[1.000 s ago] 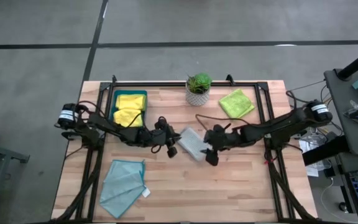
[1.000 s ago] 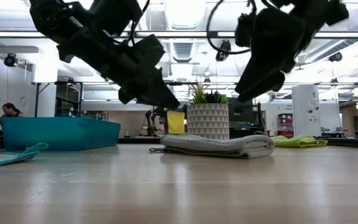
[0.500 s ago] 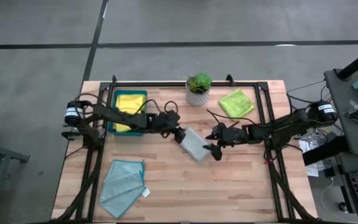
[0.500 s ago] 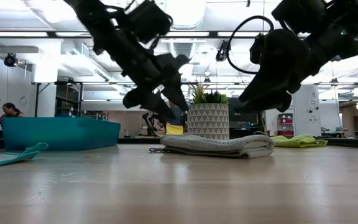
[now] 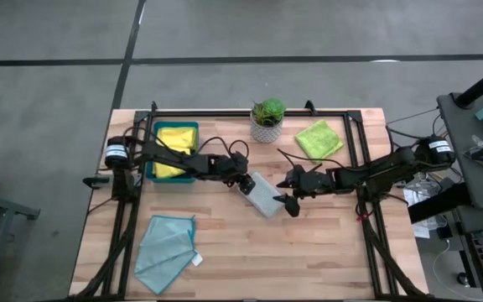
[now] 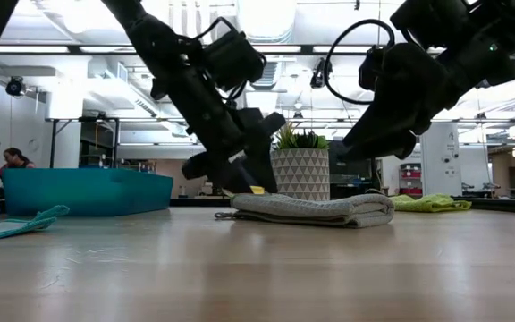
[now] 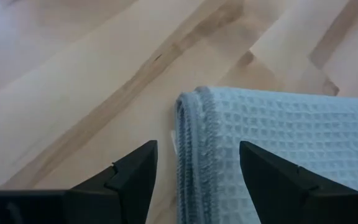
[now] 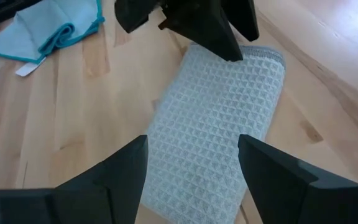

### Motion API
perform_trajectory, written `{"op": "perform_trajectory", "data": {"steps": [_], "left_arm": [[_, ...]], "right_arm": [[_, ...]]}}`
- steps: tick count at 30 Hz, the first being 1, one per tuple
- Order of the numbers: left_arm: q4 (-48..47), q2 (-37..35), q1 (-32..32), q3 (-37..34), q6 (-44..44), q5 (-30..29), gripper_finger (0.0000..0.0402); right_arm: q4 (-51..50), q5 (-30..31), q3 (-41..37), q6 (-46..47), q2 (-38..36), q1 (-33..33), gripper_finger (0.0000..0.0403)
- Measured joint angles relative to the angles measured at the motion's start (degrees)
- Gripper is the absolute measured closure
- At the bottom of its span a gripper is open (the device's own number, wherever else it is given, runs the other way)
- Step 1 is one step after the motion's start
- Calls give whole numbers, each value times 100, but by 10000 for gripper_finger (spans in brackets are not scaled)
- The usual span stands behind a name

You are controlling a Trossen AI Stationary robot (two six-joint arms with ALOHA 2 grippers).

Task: Fold microfiber towels
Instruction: Put the folded gray towel into the blue bin

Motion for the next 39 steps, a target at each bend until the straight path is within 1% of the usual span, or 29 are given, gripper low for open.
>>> {"op": "perform_trajectory", "data": {"steps": [6,11,14,16,19,22,26,27,34,39], "left_arm": [[318,180,-62,14,-114,258,189],[336,414,-149,67,-143,404,189],[410,490,-220,92,-136,410,199],[449,494,-266,89,-119,435,213],[491,501,-319,85,-80,457,249],[515,508,-366,79,21,461,299],[535,512,-396,74,38,501,377],[543,512,-401,74,49,501,385],[504,424,-486,62,149,488,386],[448,123,-510,55,252,405,387]], "right_arm": [[2,0,-11,-9,1,0,165],[-2,1,-21,13,37,0,165],[-10,0,-22,54,59,0,165],[27,0,-22,54,91,0,165],[17,0,-24,56,99,0,165],[17,1,-24,56,103,0,165],[9,2,-24,56,104,0,165],[4,0,-24,58,104,0,165],[0,0,-24,58,104,0,165],[-6,0,-24,58,104,2,165]]}}
